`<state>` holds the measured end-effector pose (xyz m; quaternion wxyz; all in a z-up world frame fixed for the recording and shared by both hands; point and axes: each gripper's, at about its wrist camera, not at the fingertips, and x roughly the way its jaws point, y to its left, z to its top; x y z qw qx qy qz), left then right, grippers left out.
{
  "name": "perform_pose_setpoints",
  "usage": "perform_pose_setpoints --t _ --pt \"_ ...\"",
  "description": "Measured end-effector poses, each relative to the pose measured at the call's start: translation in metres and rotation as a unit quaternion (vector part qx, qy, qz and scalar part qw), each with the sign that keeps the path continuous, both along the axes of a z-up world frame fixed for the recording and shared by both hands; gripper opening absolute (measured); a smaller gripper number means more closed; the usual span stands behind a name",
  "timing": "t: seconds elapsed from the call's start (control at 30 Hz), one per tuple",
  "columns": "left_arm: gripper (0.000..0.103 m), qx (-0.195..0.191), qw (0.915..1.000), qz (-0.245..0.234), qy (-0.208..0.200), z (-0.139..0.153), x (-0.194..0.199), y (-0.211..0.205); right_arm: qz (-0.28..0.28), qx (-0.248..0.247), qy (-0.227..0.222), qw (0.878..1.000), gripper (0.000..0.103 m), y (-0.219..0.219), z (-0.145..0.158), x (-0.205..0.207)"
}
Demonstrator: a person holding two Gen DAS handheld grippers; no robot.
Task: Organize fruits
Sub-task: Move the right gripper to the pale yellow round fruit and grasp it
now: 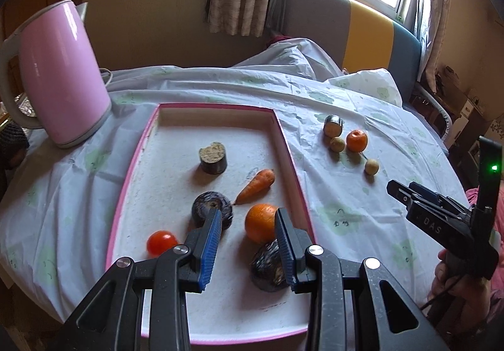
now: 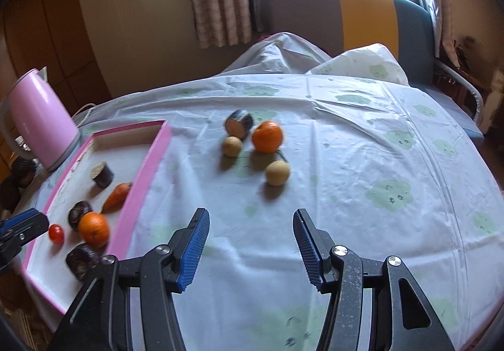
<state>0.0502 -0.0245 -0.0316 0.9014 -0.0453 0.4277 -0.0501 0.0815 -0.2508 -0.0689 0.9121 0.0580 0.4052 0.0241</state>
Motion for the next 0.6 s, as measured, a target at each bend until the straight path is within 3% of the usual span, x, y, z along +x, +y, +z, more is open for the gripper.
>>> perform_pose_setpoints --t 0.17,0.47,0.53,0.6 --pt "0.035 -0.001 0.9997 -0.006 0.025 -0.005 0.02 -0.01 -0.009 0.012 0.005 1.0 0.054 -0.017 -0.005 0.028" --pt "0.035 -0.006 0.999 -0.027 0.034 -0.003 0.053 -0.04 0.025 0.014 0.038 0.999 0.053 -0.014 -0.032 0.078" --pt "0.035 -0.007 0.9987 -0.031 0.04 -0.004 0.064 -0.048 0.024 -0.008 0.047 0.999 0.027 -0.011 -0.039 0.083" --pt "0.035 -0.007 0.9985 -0.036 0.041 -0.004 0.073 -0.057 0.026 -0.002 0.043 0.999 0.027 -0.014 -0.04 0.081"
